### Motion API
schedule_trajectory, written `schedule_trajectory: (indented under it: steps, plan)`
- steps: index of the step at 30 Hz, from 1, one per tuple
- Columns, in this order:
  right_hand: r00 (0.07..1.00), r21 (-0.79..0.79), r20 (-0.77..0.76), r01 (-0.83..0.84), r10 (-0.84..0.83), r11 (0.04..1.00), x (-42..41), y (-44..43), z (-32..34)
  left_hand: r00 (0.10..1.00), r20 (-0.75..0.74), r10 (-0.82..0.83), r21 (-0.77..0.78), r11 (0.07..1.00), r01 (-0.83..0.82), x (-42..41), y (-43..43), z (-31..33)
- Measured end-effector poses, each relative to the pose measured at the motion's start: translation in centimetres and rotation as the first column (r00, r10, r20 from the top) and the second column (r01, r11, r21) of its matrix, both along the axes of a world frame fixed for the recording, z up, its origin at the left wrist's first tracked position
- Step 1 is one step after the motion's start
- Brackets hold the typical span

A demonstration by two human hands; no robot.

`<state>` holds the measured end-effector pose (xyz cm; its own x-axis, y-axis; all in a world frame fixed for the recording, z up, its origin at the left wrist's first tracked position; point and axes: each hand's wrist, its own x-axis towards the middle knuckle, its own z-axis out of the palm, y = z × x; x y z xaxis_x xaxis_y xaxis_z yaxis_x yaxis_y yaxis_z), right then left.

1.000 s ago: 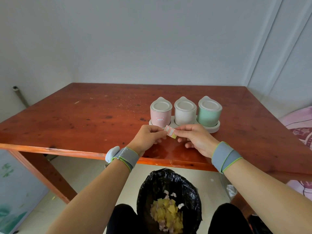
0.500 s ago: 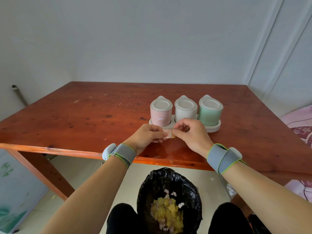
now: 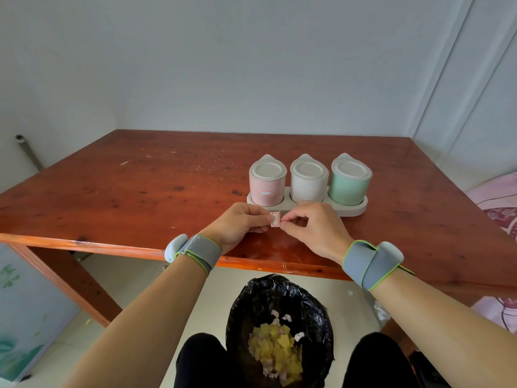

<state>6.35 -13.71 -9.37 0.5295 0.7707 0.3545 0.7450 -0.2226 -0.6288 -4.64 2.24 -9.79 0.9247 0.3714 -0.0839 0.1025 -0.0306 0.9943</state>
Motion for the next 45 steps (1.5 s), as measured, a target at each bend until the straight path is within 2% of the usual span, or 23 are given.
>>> schedule_trajectory:
  steps: [9, 15, 25, 34, 40, 45]
  plan:
    - [0.991, -0.009, 0.123, 0.054, -0.052, 0.999, -0.6, 0.2, -0.2, 1.000, -0.009, -0.002, 0.024, 1.000, 0.002, 0.1, -0.2, 0.1]
    - [0.992, -0.009, 0.120, 0.047, -0.046, 0.999, -0.5, 0.0, -0.4, 1.000, -0.010, 0.000, 0.034, 0.999, 0.000, 0.1, -0.4, 0.1]
    - [0.969, 0.019, 0.228, 0.095, -0.096, 0.995, -0.8, 0.1, -0.5, 1.000, -0.017, 0.020, 0.054, 0.998, -0.019, 0.0, -0.6, 0.3]
    - [0.966, -0.007, 0.237, 0.111, -0.107, 0.994, -1.0, -0.1, -0.6, 0.999, -0.016, 0.029, 0.077, 0.997, -0.028, 0.1, -0.9, 0.3]
    - [0.984, -0.019, 0.141, 0.118, -0.114, 0.993, -1.0, -0.1, -0.5, 1.000, -0.014, 0.022, 0.097, 0.995, -0.021, 0.0, -0.9, 0.2]
    - [0.983, -0.050, 0.146, 0.116, -0.108, 0.992, -1.0, -0.2, -0.3, 1.000, -0.002, 0.022, 0.107, 0.994, -0.021, 0.0, -0.9, 0.2]
